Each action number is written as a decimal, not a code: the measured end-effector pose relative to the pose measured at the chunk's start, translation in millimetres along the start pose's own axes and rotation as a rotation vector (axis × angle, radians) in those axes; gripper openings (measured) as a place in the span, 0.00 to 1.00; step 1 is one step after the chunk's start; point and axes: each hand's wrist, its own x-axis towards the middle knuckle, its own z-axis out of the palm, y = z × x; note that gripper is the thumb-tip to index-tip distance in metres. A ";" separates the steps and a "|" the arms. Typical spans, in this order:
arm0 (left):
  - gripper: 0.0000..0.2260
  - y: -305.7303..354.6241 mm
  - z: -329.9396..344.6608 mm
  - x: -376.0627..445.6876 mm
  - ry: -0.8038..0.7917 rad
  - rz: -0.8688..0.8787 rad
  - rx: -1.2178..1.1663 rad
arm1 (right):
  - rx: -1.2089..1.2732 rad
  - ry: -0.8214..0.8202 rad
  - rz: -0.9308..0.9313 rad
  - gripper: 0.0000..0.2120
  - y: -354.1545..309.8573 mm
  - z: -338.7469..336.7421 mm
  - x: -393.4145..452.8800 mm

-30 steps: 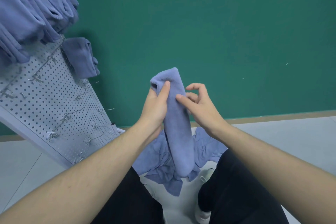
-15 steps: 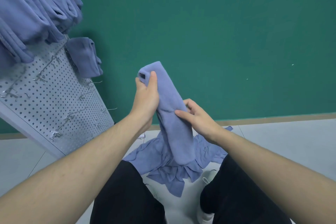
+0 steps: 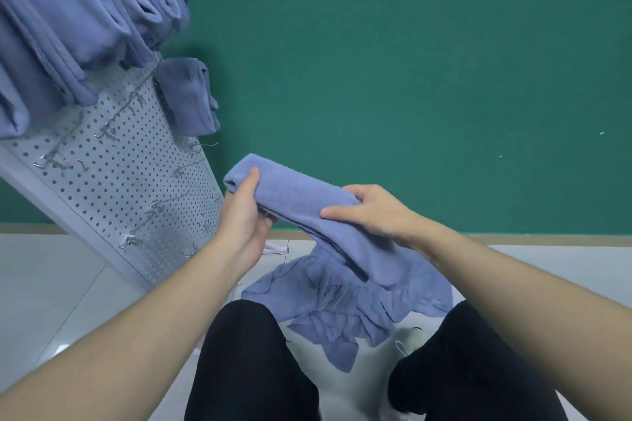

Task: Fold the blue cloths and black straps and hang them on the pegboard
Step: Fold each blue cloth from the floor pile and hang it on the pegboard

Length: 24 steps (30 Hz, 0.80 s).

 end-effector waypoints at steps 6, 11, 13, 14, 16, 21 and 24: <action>0.18 8.2 -46.8 4.8 0.005 -0.097 0.015 | -0.085 -0.183 -0.145 0.09 -25.9 -10.6 29.4; 0.22 22.0 -61.2 9.6 0.110 0.126 0.461 | -0.201 -0.298 -0.223 0.06 -57.7 -14.7 52.5; 0.22 33.5 -53.3 6.5 0.049 0.314 0.678 | -0.212 -0.338 -0.235 0.06 -69.0 -15.7 61.6; 0.22 40.3 -46.6 4.4 -0.020 0.389 0.758 | -0.217 -0.355 -0.245 0.05 -73.0 -16.1 65.4; 0.21 54.7 -33.8 7.0 -0.167 0.473 0.894 | -0.226 -0.396 -0.268 0.05 -81.4 -15.1 71.4; 0.30 83.7 -11.3 20.0 -0.465 0.434 1.191 | -0.280 -0.472 -0.328 0.02 -99.9 -8.7 82.9; 0.18 93.1 -8.6 26.2 -0.488 0.413 1.283 | -0.205 -0.507 -0.303 0.10 -104.6 -9.3 90.9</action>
